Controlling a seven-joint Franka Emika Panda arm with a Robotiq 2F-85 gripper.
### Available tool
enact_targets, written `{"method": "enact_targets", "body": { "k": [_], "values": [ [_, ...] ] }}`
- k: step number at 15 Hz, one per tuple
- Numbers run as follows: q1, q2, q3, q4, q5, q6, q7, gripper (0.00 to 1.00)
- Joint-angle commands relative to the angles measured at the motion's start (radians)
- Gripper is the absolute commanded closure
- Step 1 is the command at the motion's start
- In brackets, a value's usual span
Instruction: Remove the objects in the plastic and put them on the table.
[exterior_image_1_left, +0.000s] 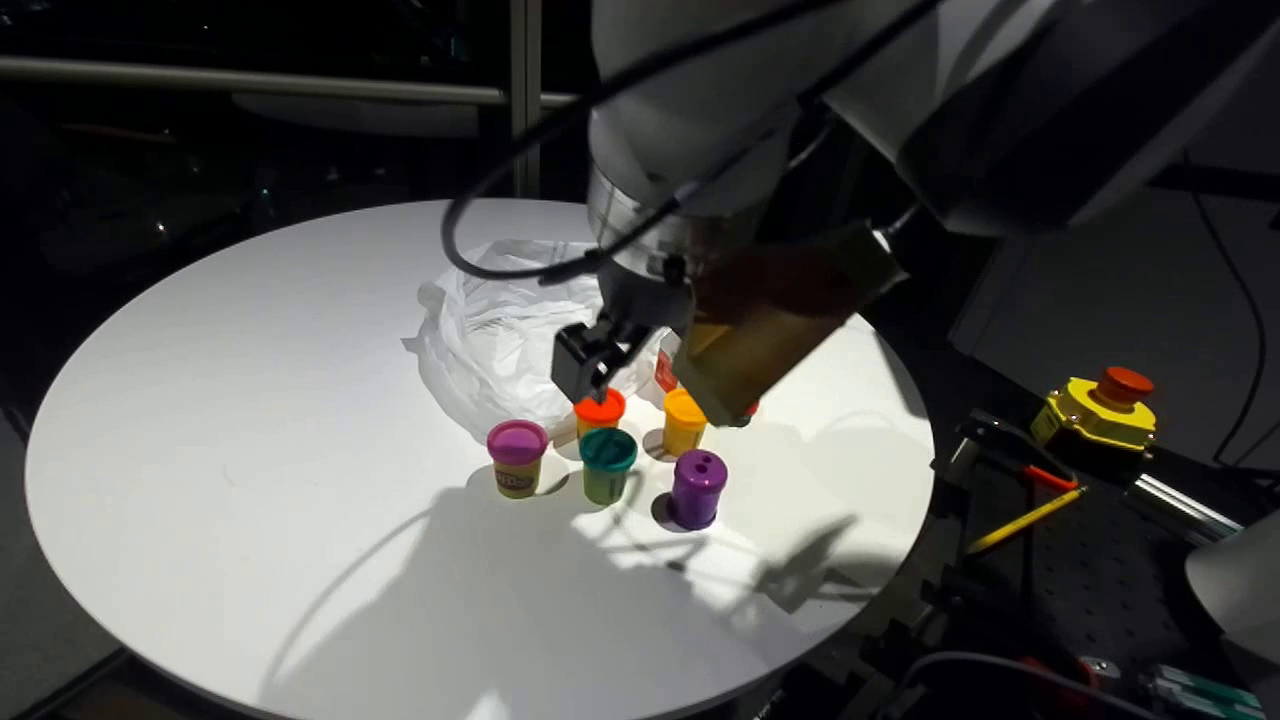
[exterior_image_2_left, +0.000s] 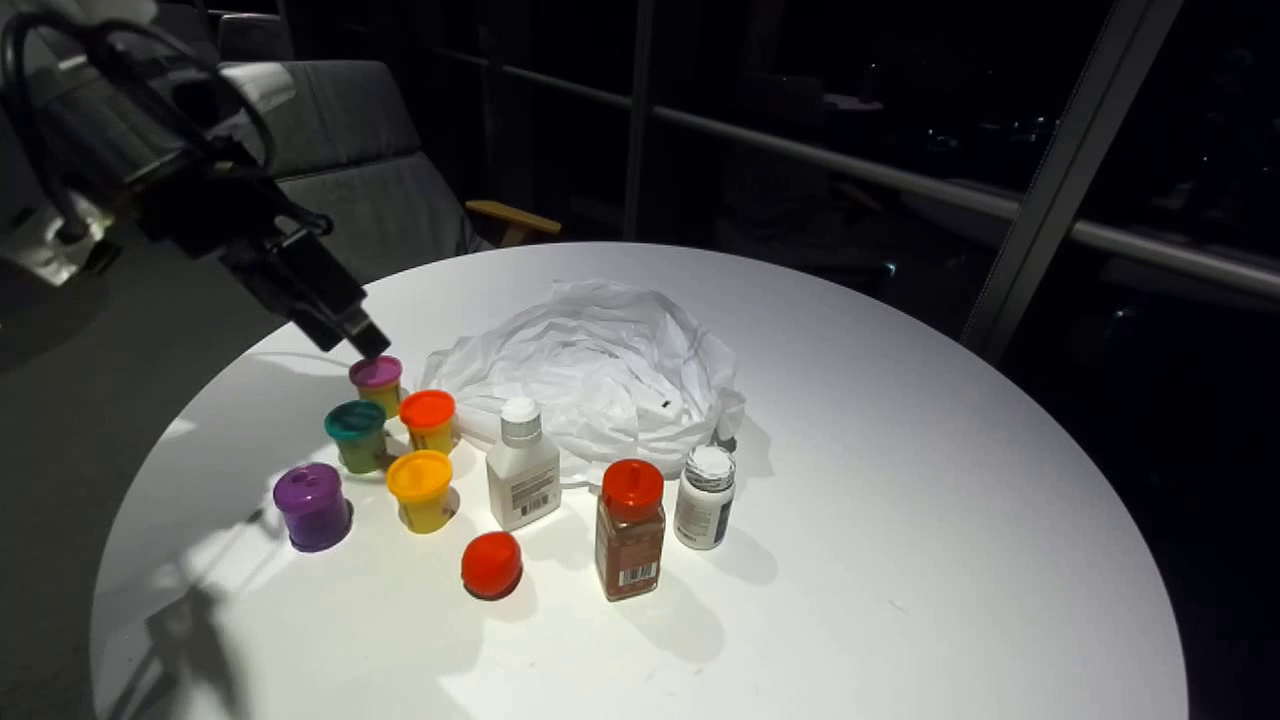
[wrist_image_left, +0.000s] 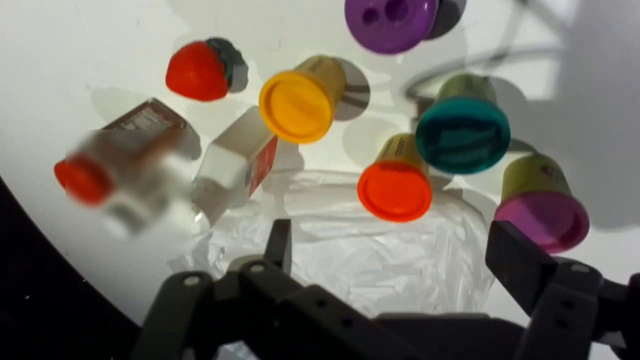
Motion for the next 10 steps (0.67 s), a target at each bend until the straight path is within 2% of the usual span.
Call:
{"method": "enact_targets", "body": {
  "k": [1,6,10],
  "values": [
    [-0.033,0.068,0.007,0.175,-0.011,-0.093,-0.092,0.0],
    [-0.098,0.236,-0.036,0.379,-0.004,-0.073,-0.198,0.0],
    [-0.156,0.363,-0.066,0.514,0.161,-0.117,-0.225,0.0]
  ]
}}
